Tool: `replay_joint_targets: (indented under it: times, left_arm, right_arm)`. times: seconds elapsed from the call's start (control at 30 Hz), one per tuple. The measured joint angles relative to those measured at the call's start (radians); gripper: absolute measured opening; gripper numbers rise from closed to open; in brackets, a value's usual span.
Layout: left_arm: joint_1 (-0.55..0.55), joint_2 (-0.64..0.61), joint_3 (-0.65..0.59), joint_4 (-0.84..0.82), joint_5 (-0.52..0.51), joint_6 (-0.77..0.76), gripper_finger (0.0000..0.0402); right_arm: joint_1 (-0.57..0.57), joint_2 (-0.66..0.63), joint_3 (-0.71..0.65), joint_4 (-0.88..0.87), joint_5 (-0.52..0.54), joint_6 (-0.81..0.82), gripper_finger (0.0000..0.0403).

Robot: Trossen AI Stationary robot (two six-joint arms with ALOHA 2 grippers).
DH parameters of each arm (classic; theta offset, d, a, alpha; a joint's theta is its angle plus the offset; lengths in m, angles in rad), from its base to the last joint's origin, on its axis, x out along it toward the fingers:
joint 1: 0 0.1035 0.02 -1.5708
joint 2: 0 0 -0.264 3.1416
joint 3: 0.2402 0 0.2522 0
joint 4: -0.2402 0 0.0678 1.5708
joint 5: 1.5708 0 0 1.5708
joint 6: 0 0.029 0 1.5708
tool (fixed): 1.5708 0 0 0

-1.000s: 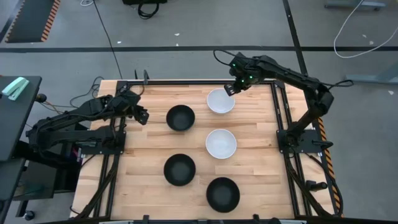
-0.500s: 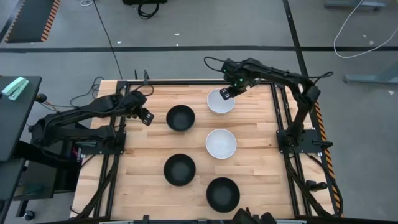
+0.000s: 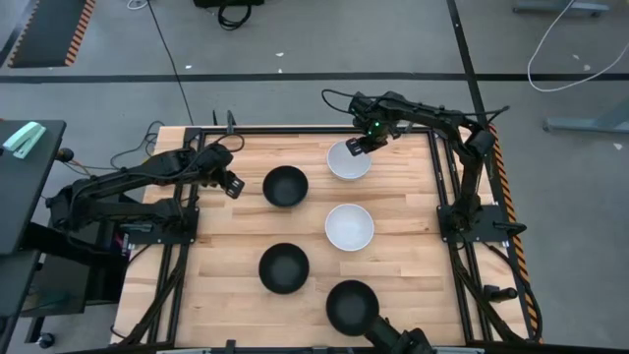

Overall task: Nest bowls inside each other
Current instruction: Stack the top white bowl on the white bowl

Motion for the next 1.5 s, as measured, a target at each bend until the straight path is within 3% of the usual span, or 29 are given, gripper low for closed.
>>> replay_joint_targets:
  times: [0.63, 1.0, 1.5]
  left_arm:
    - [0.0, 0.0, 0.0, 0.015, 0.0, -0.007, 0.0116]
    - [0.0, 0.0, 0.0, 0.015, 0.0, -0.008, 0.0111]
    - [0.0, 0.0, 0.0, 0.015, 0.0, -0.028, 0.0107]
  right_arm:
    - [0.021, 0.087, 0.0, 0.05, -0.039, 0.019, 0.0102]
    - [0.02, 0.085, 0.001, 0.059, -0.05, 0.029, 0.0009]
    - [0.02, 0.018, -0.001, 0.047, -0.044, 0.002, 0.0005]
